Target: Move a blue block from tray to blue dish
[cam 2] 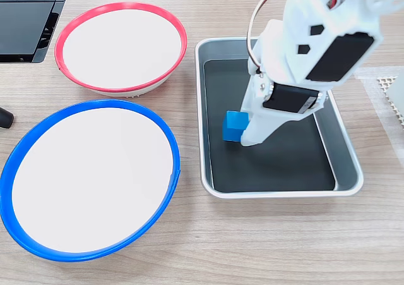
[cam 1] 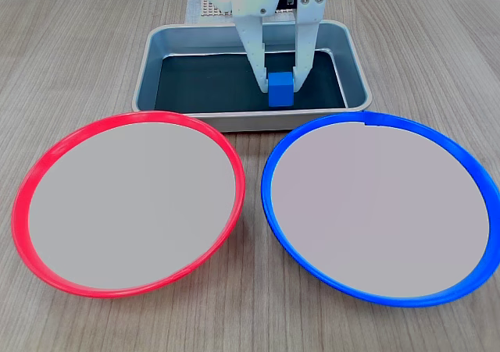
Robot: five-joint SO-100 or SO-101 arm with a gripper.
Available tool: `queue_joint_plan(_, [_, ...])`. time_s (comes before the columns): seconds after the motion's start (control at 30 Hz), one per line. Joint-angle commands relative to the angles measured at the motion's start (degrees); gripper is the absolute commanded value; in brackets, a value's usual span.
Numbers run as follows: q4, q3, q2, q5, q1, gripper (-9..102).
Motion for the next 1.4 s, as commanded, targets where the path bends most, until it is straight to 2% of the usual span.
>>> queue_joint_plan(0.0, [-1.5,-6.7,1.9,4.4,-1.7,0])
queue_joint_plan(0.23, [-4.0,-29.2,-9.5,16.8,-4.7,0])
queue_joint_plan(0.43, [-5.8,-44.6,-25.0,17.8,-5.3,1])
queue_joint_plan(0.57, [-9.4,-46.0,-29.7,17.0,-4.8,11])
queue_joint_plan(0.7, [-12.1,-45.0,-32.6,14.2,-4.3,25])
queue_joint_plan(0.8, [-13.3,-44.5,-33.3,13.0,-4.1,29])
queue_joint_plan(0.83, [-13.3,-44.5,-33.3,12.7,-4.0,28])
queue_joint_plan(0.9, [-13.4,-44.2,-32.0,14.4,-3.8,16])
queue_joint_plan(0.97, [-13.4,-42.9,-28.7,19.9,-3.7,0])
queue_joint_plan(1.13, [-7.6,-35.9,-12.6,38.9,-3.5,0])
queue_joint_plan(1.2, [-11.5,-27.0,-1.8,48.1,-2.8,0])
queue_joint_plan(1.33, [-33.0,0.4,20.2,68.6,0.8,-1])
queue_joint_plan(1.37, [-32.9,5.4,25.6,72.2,1.6,-1])
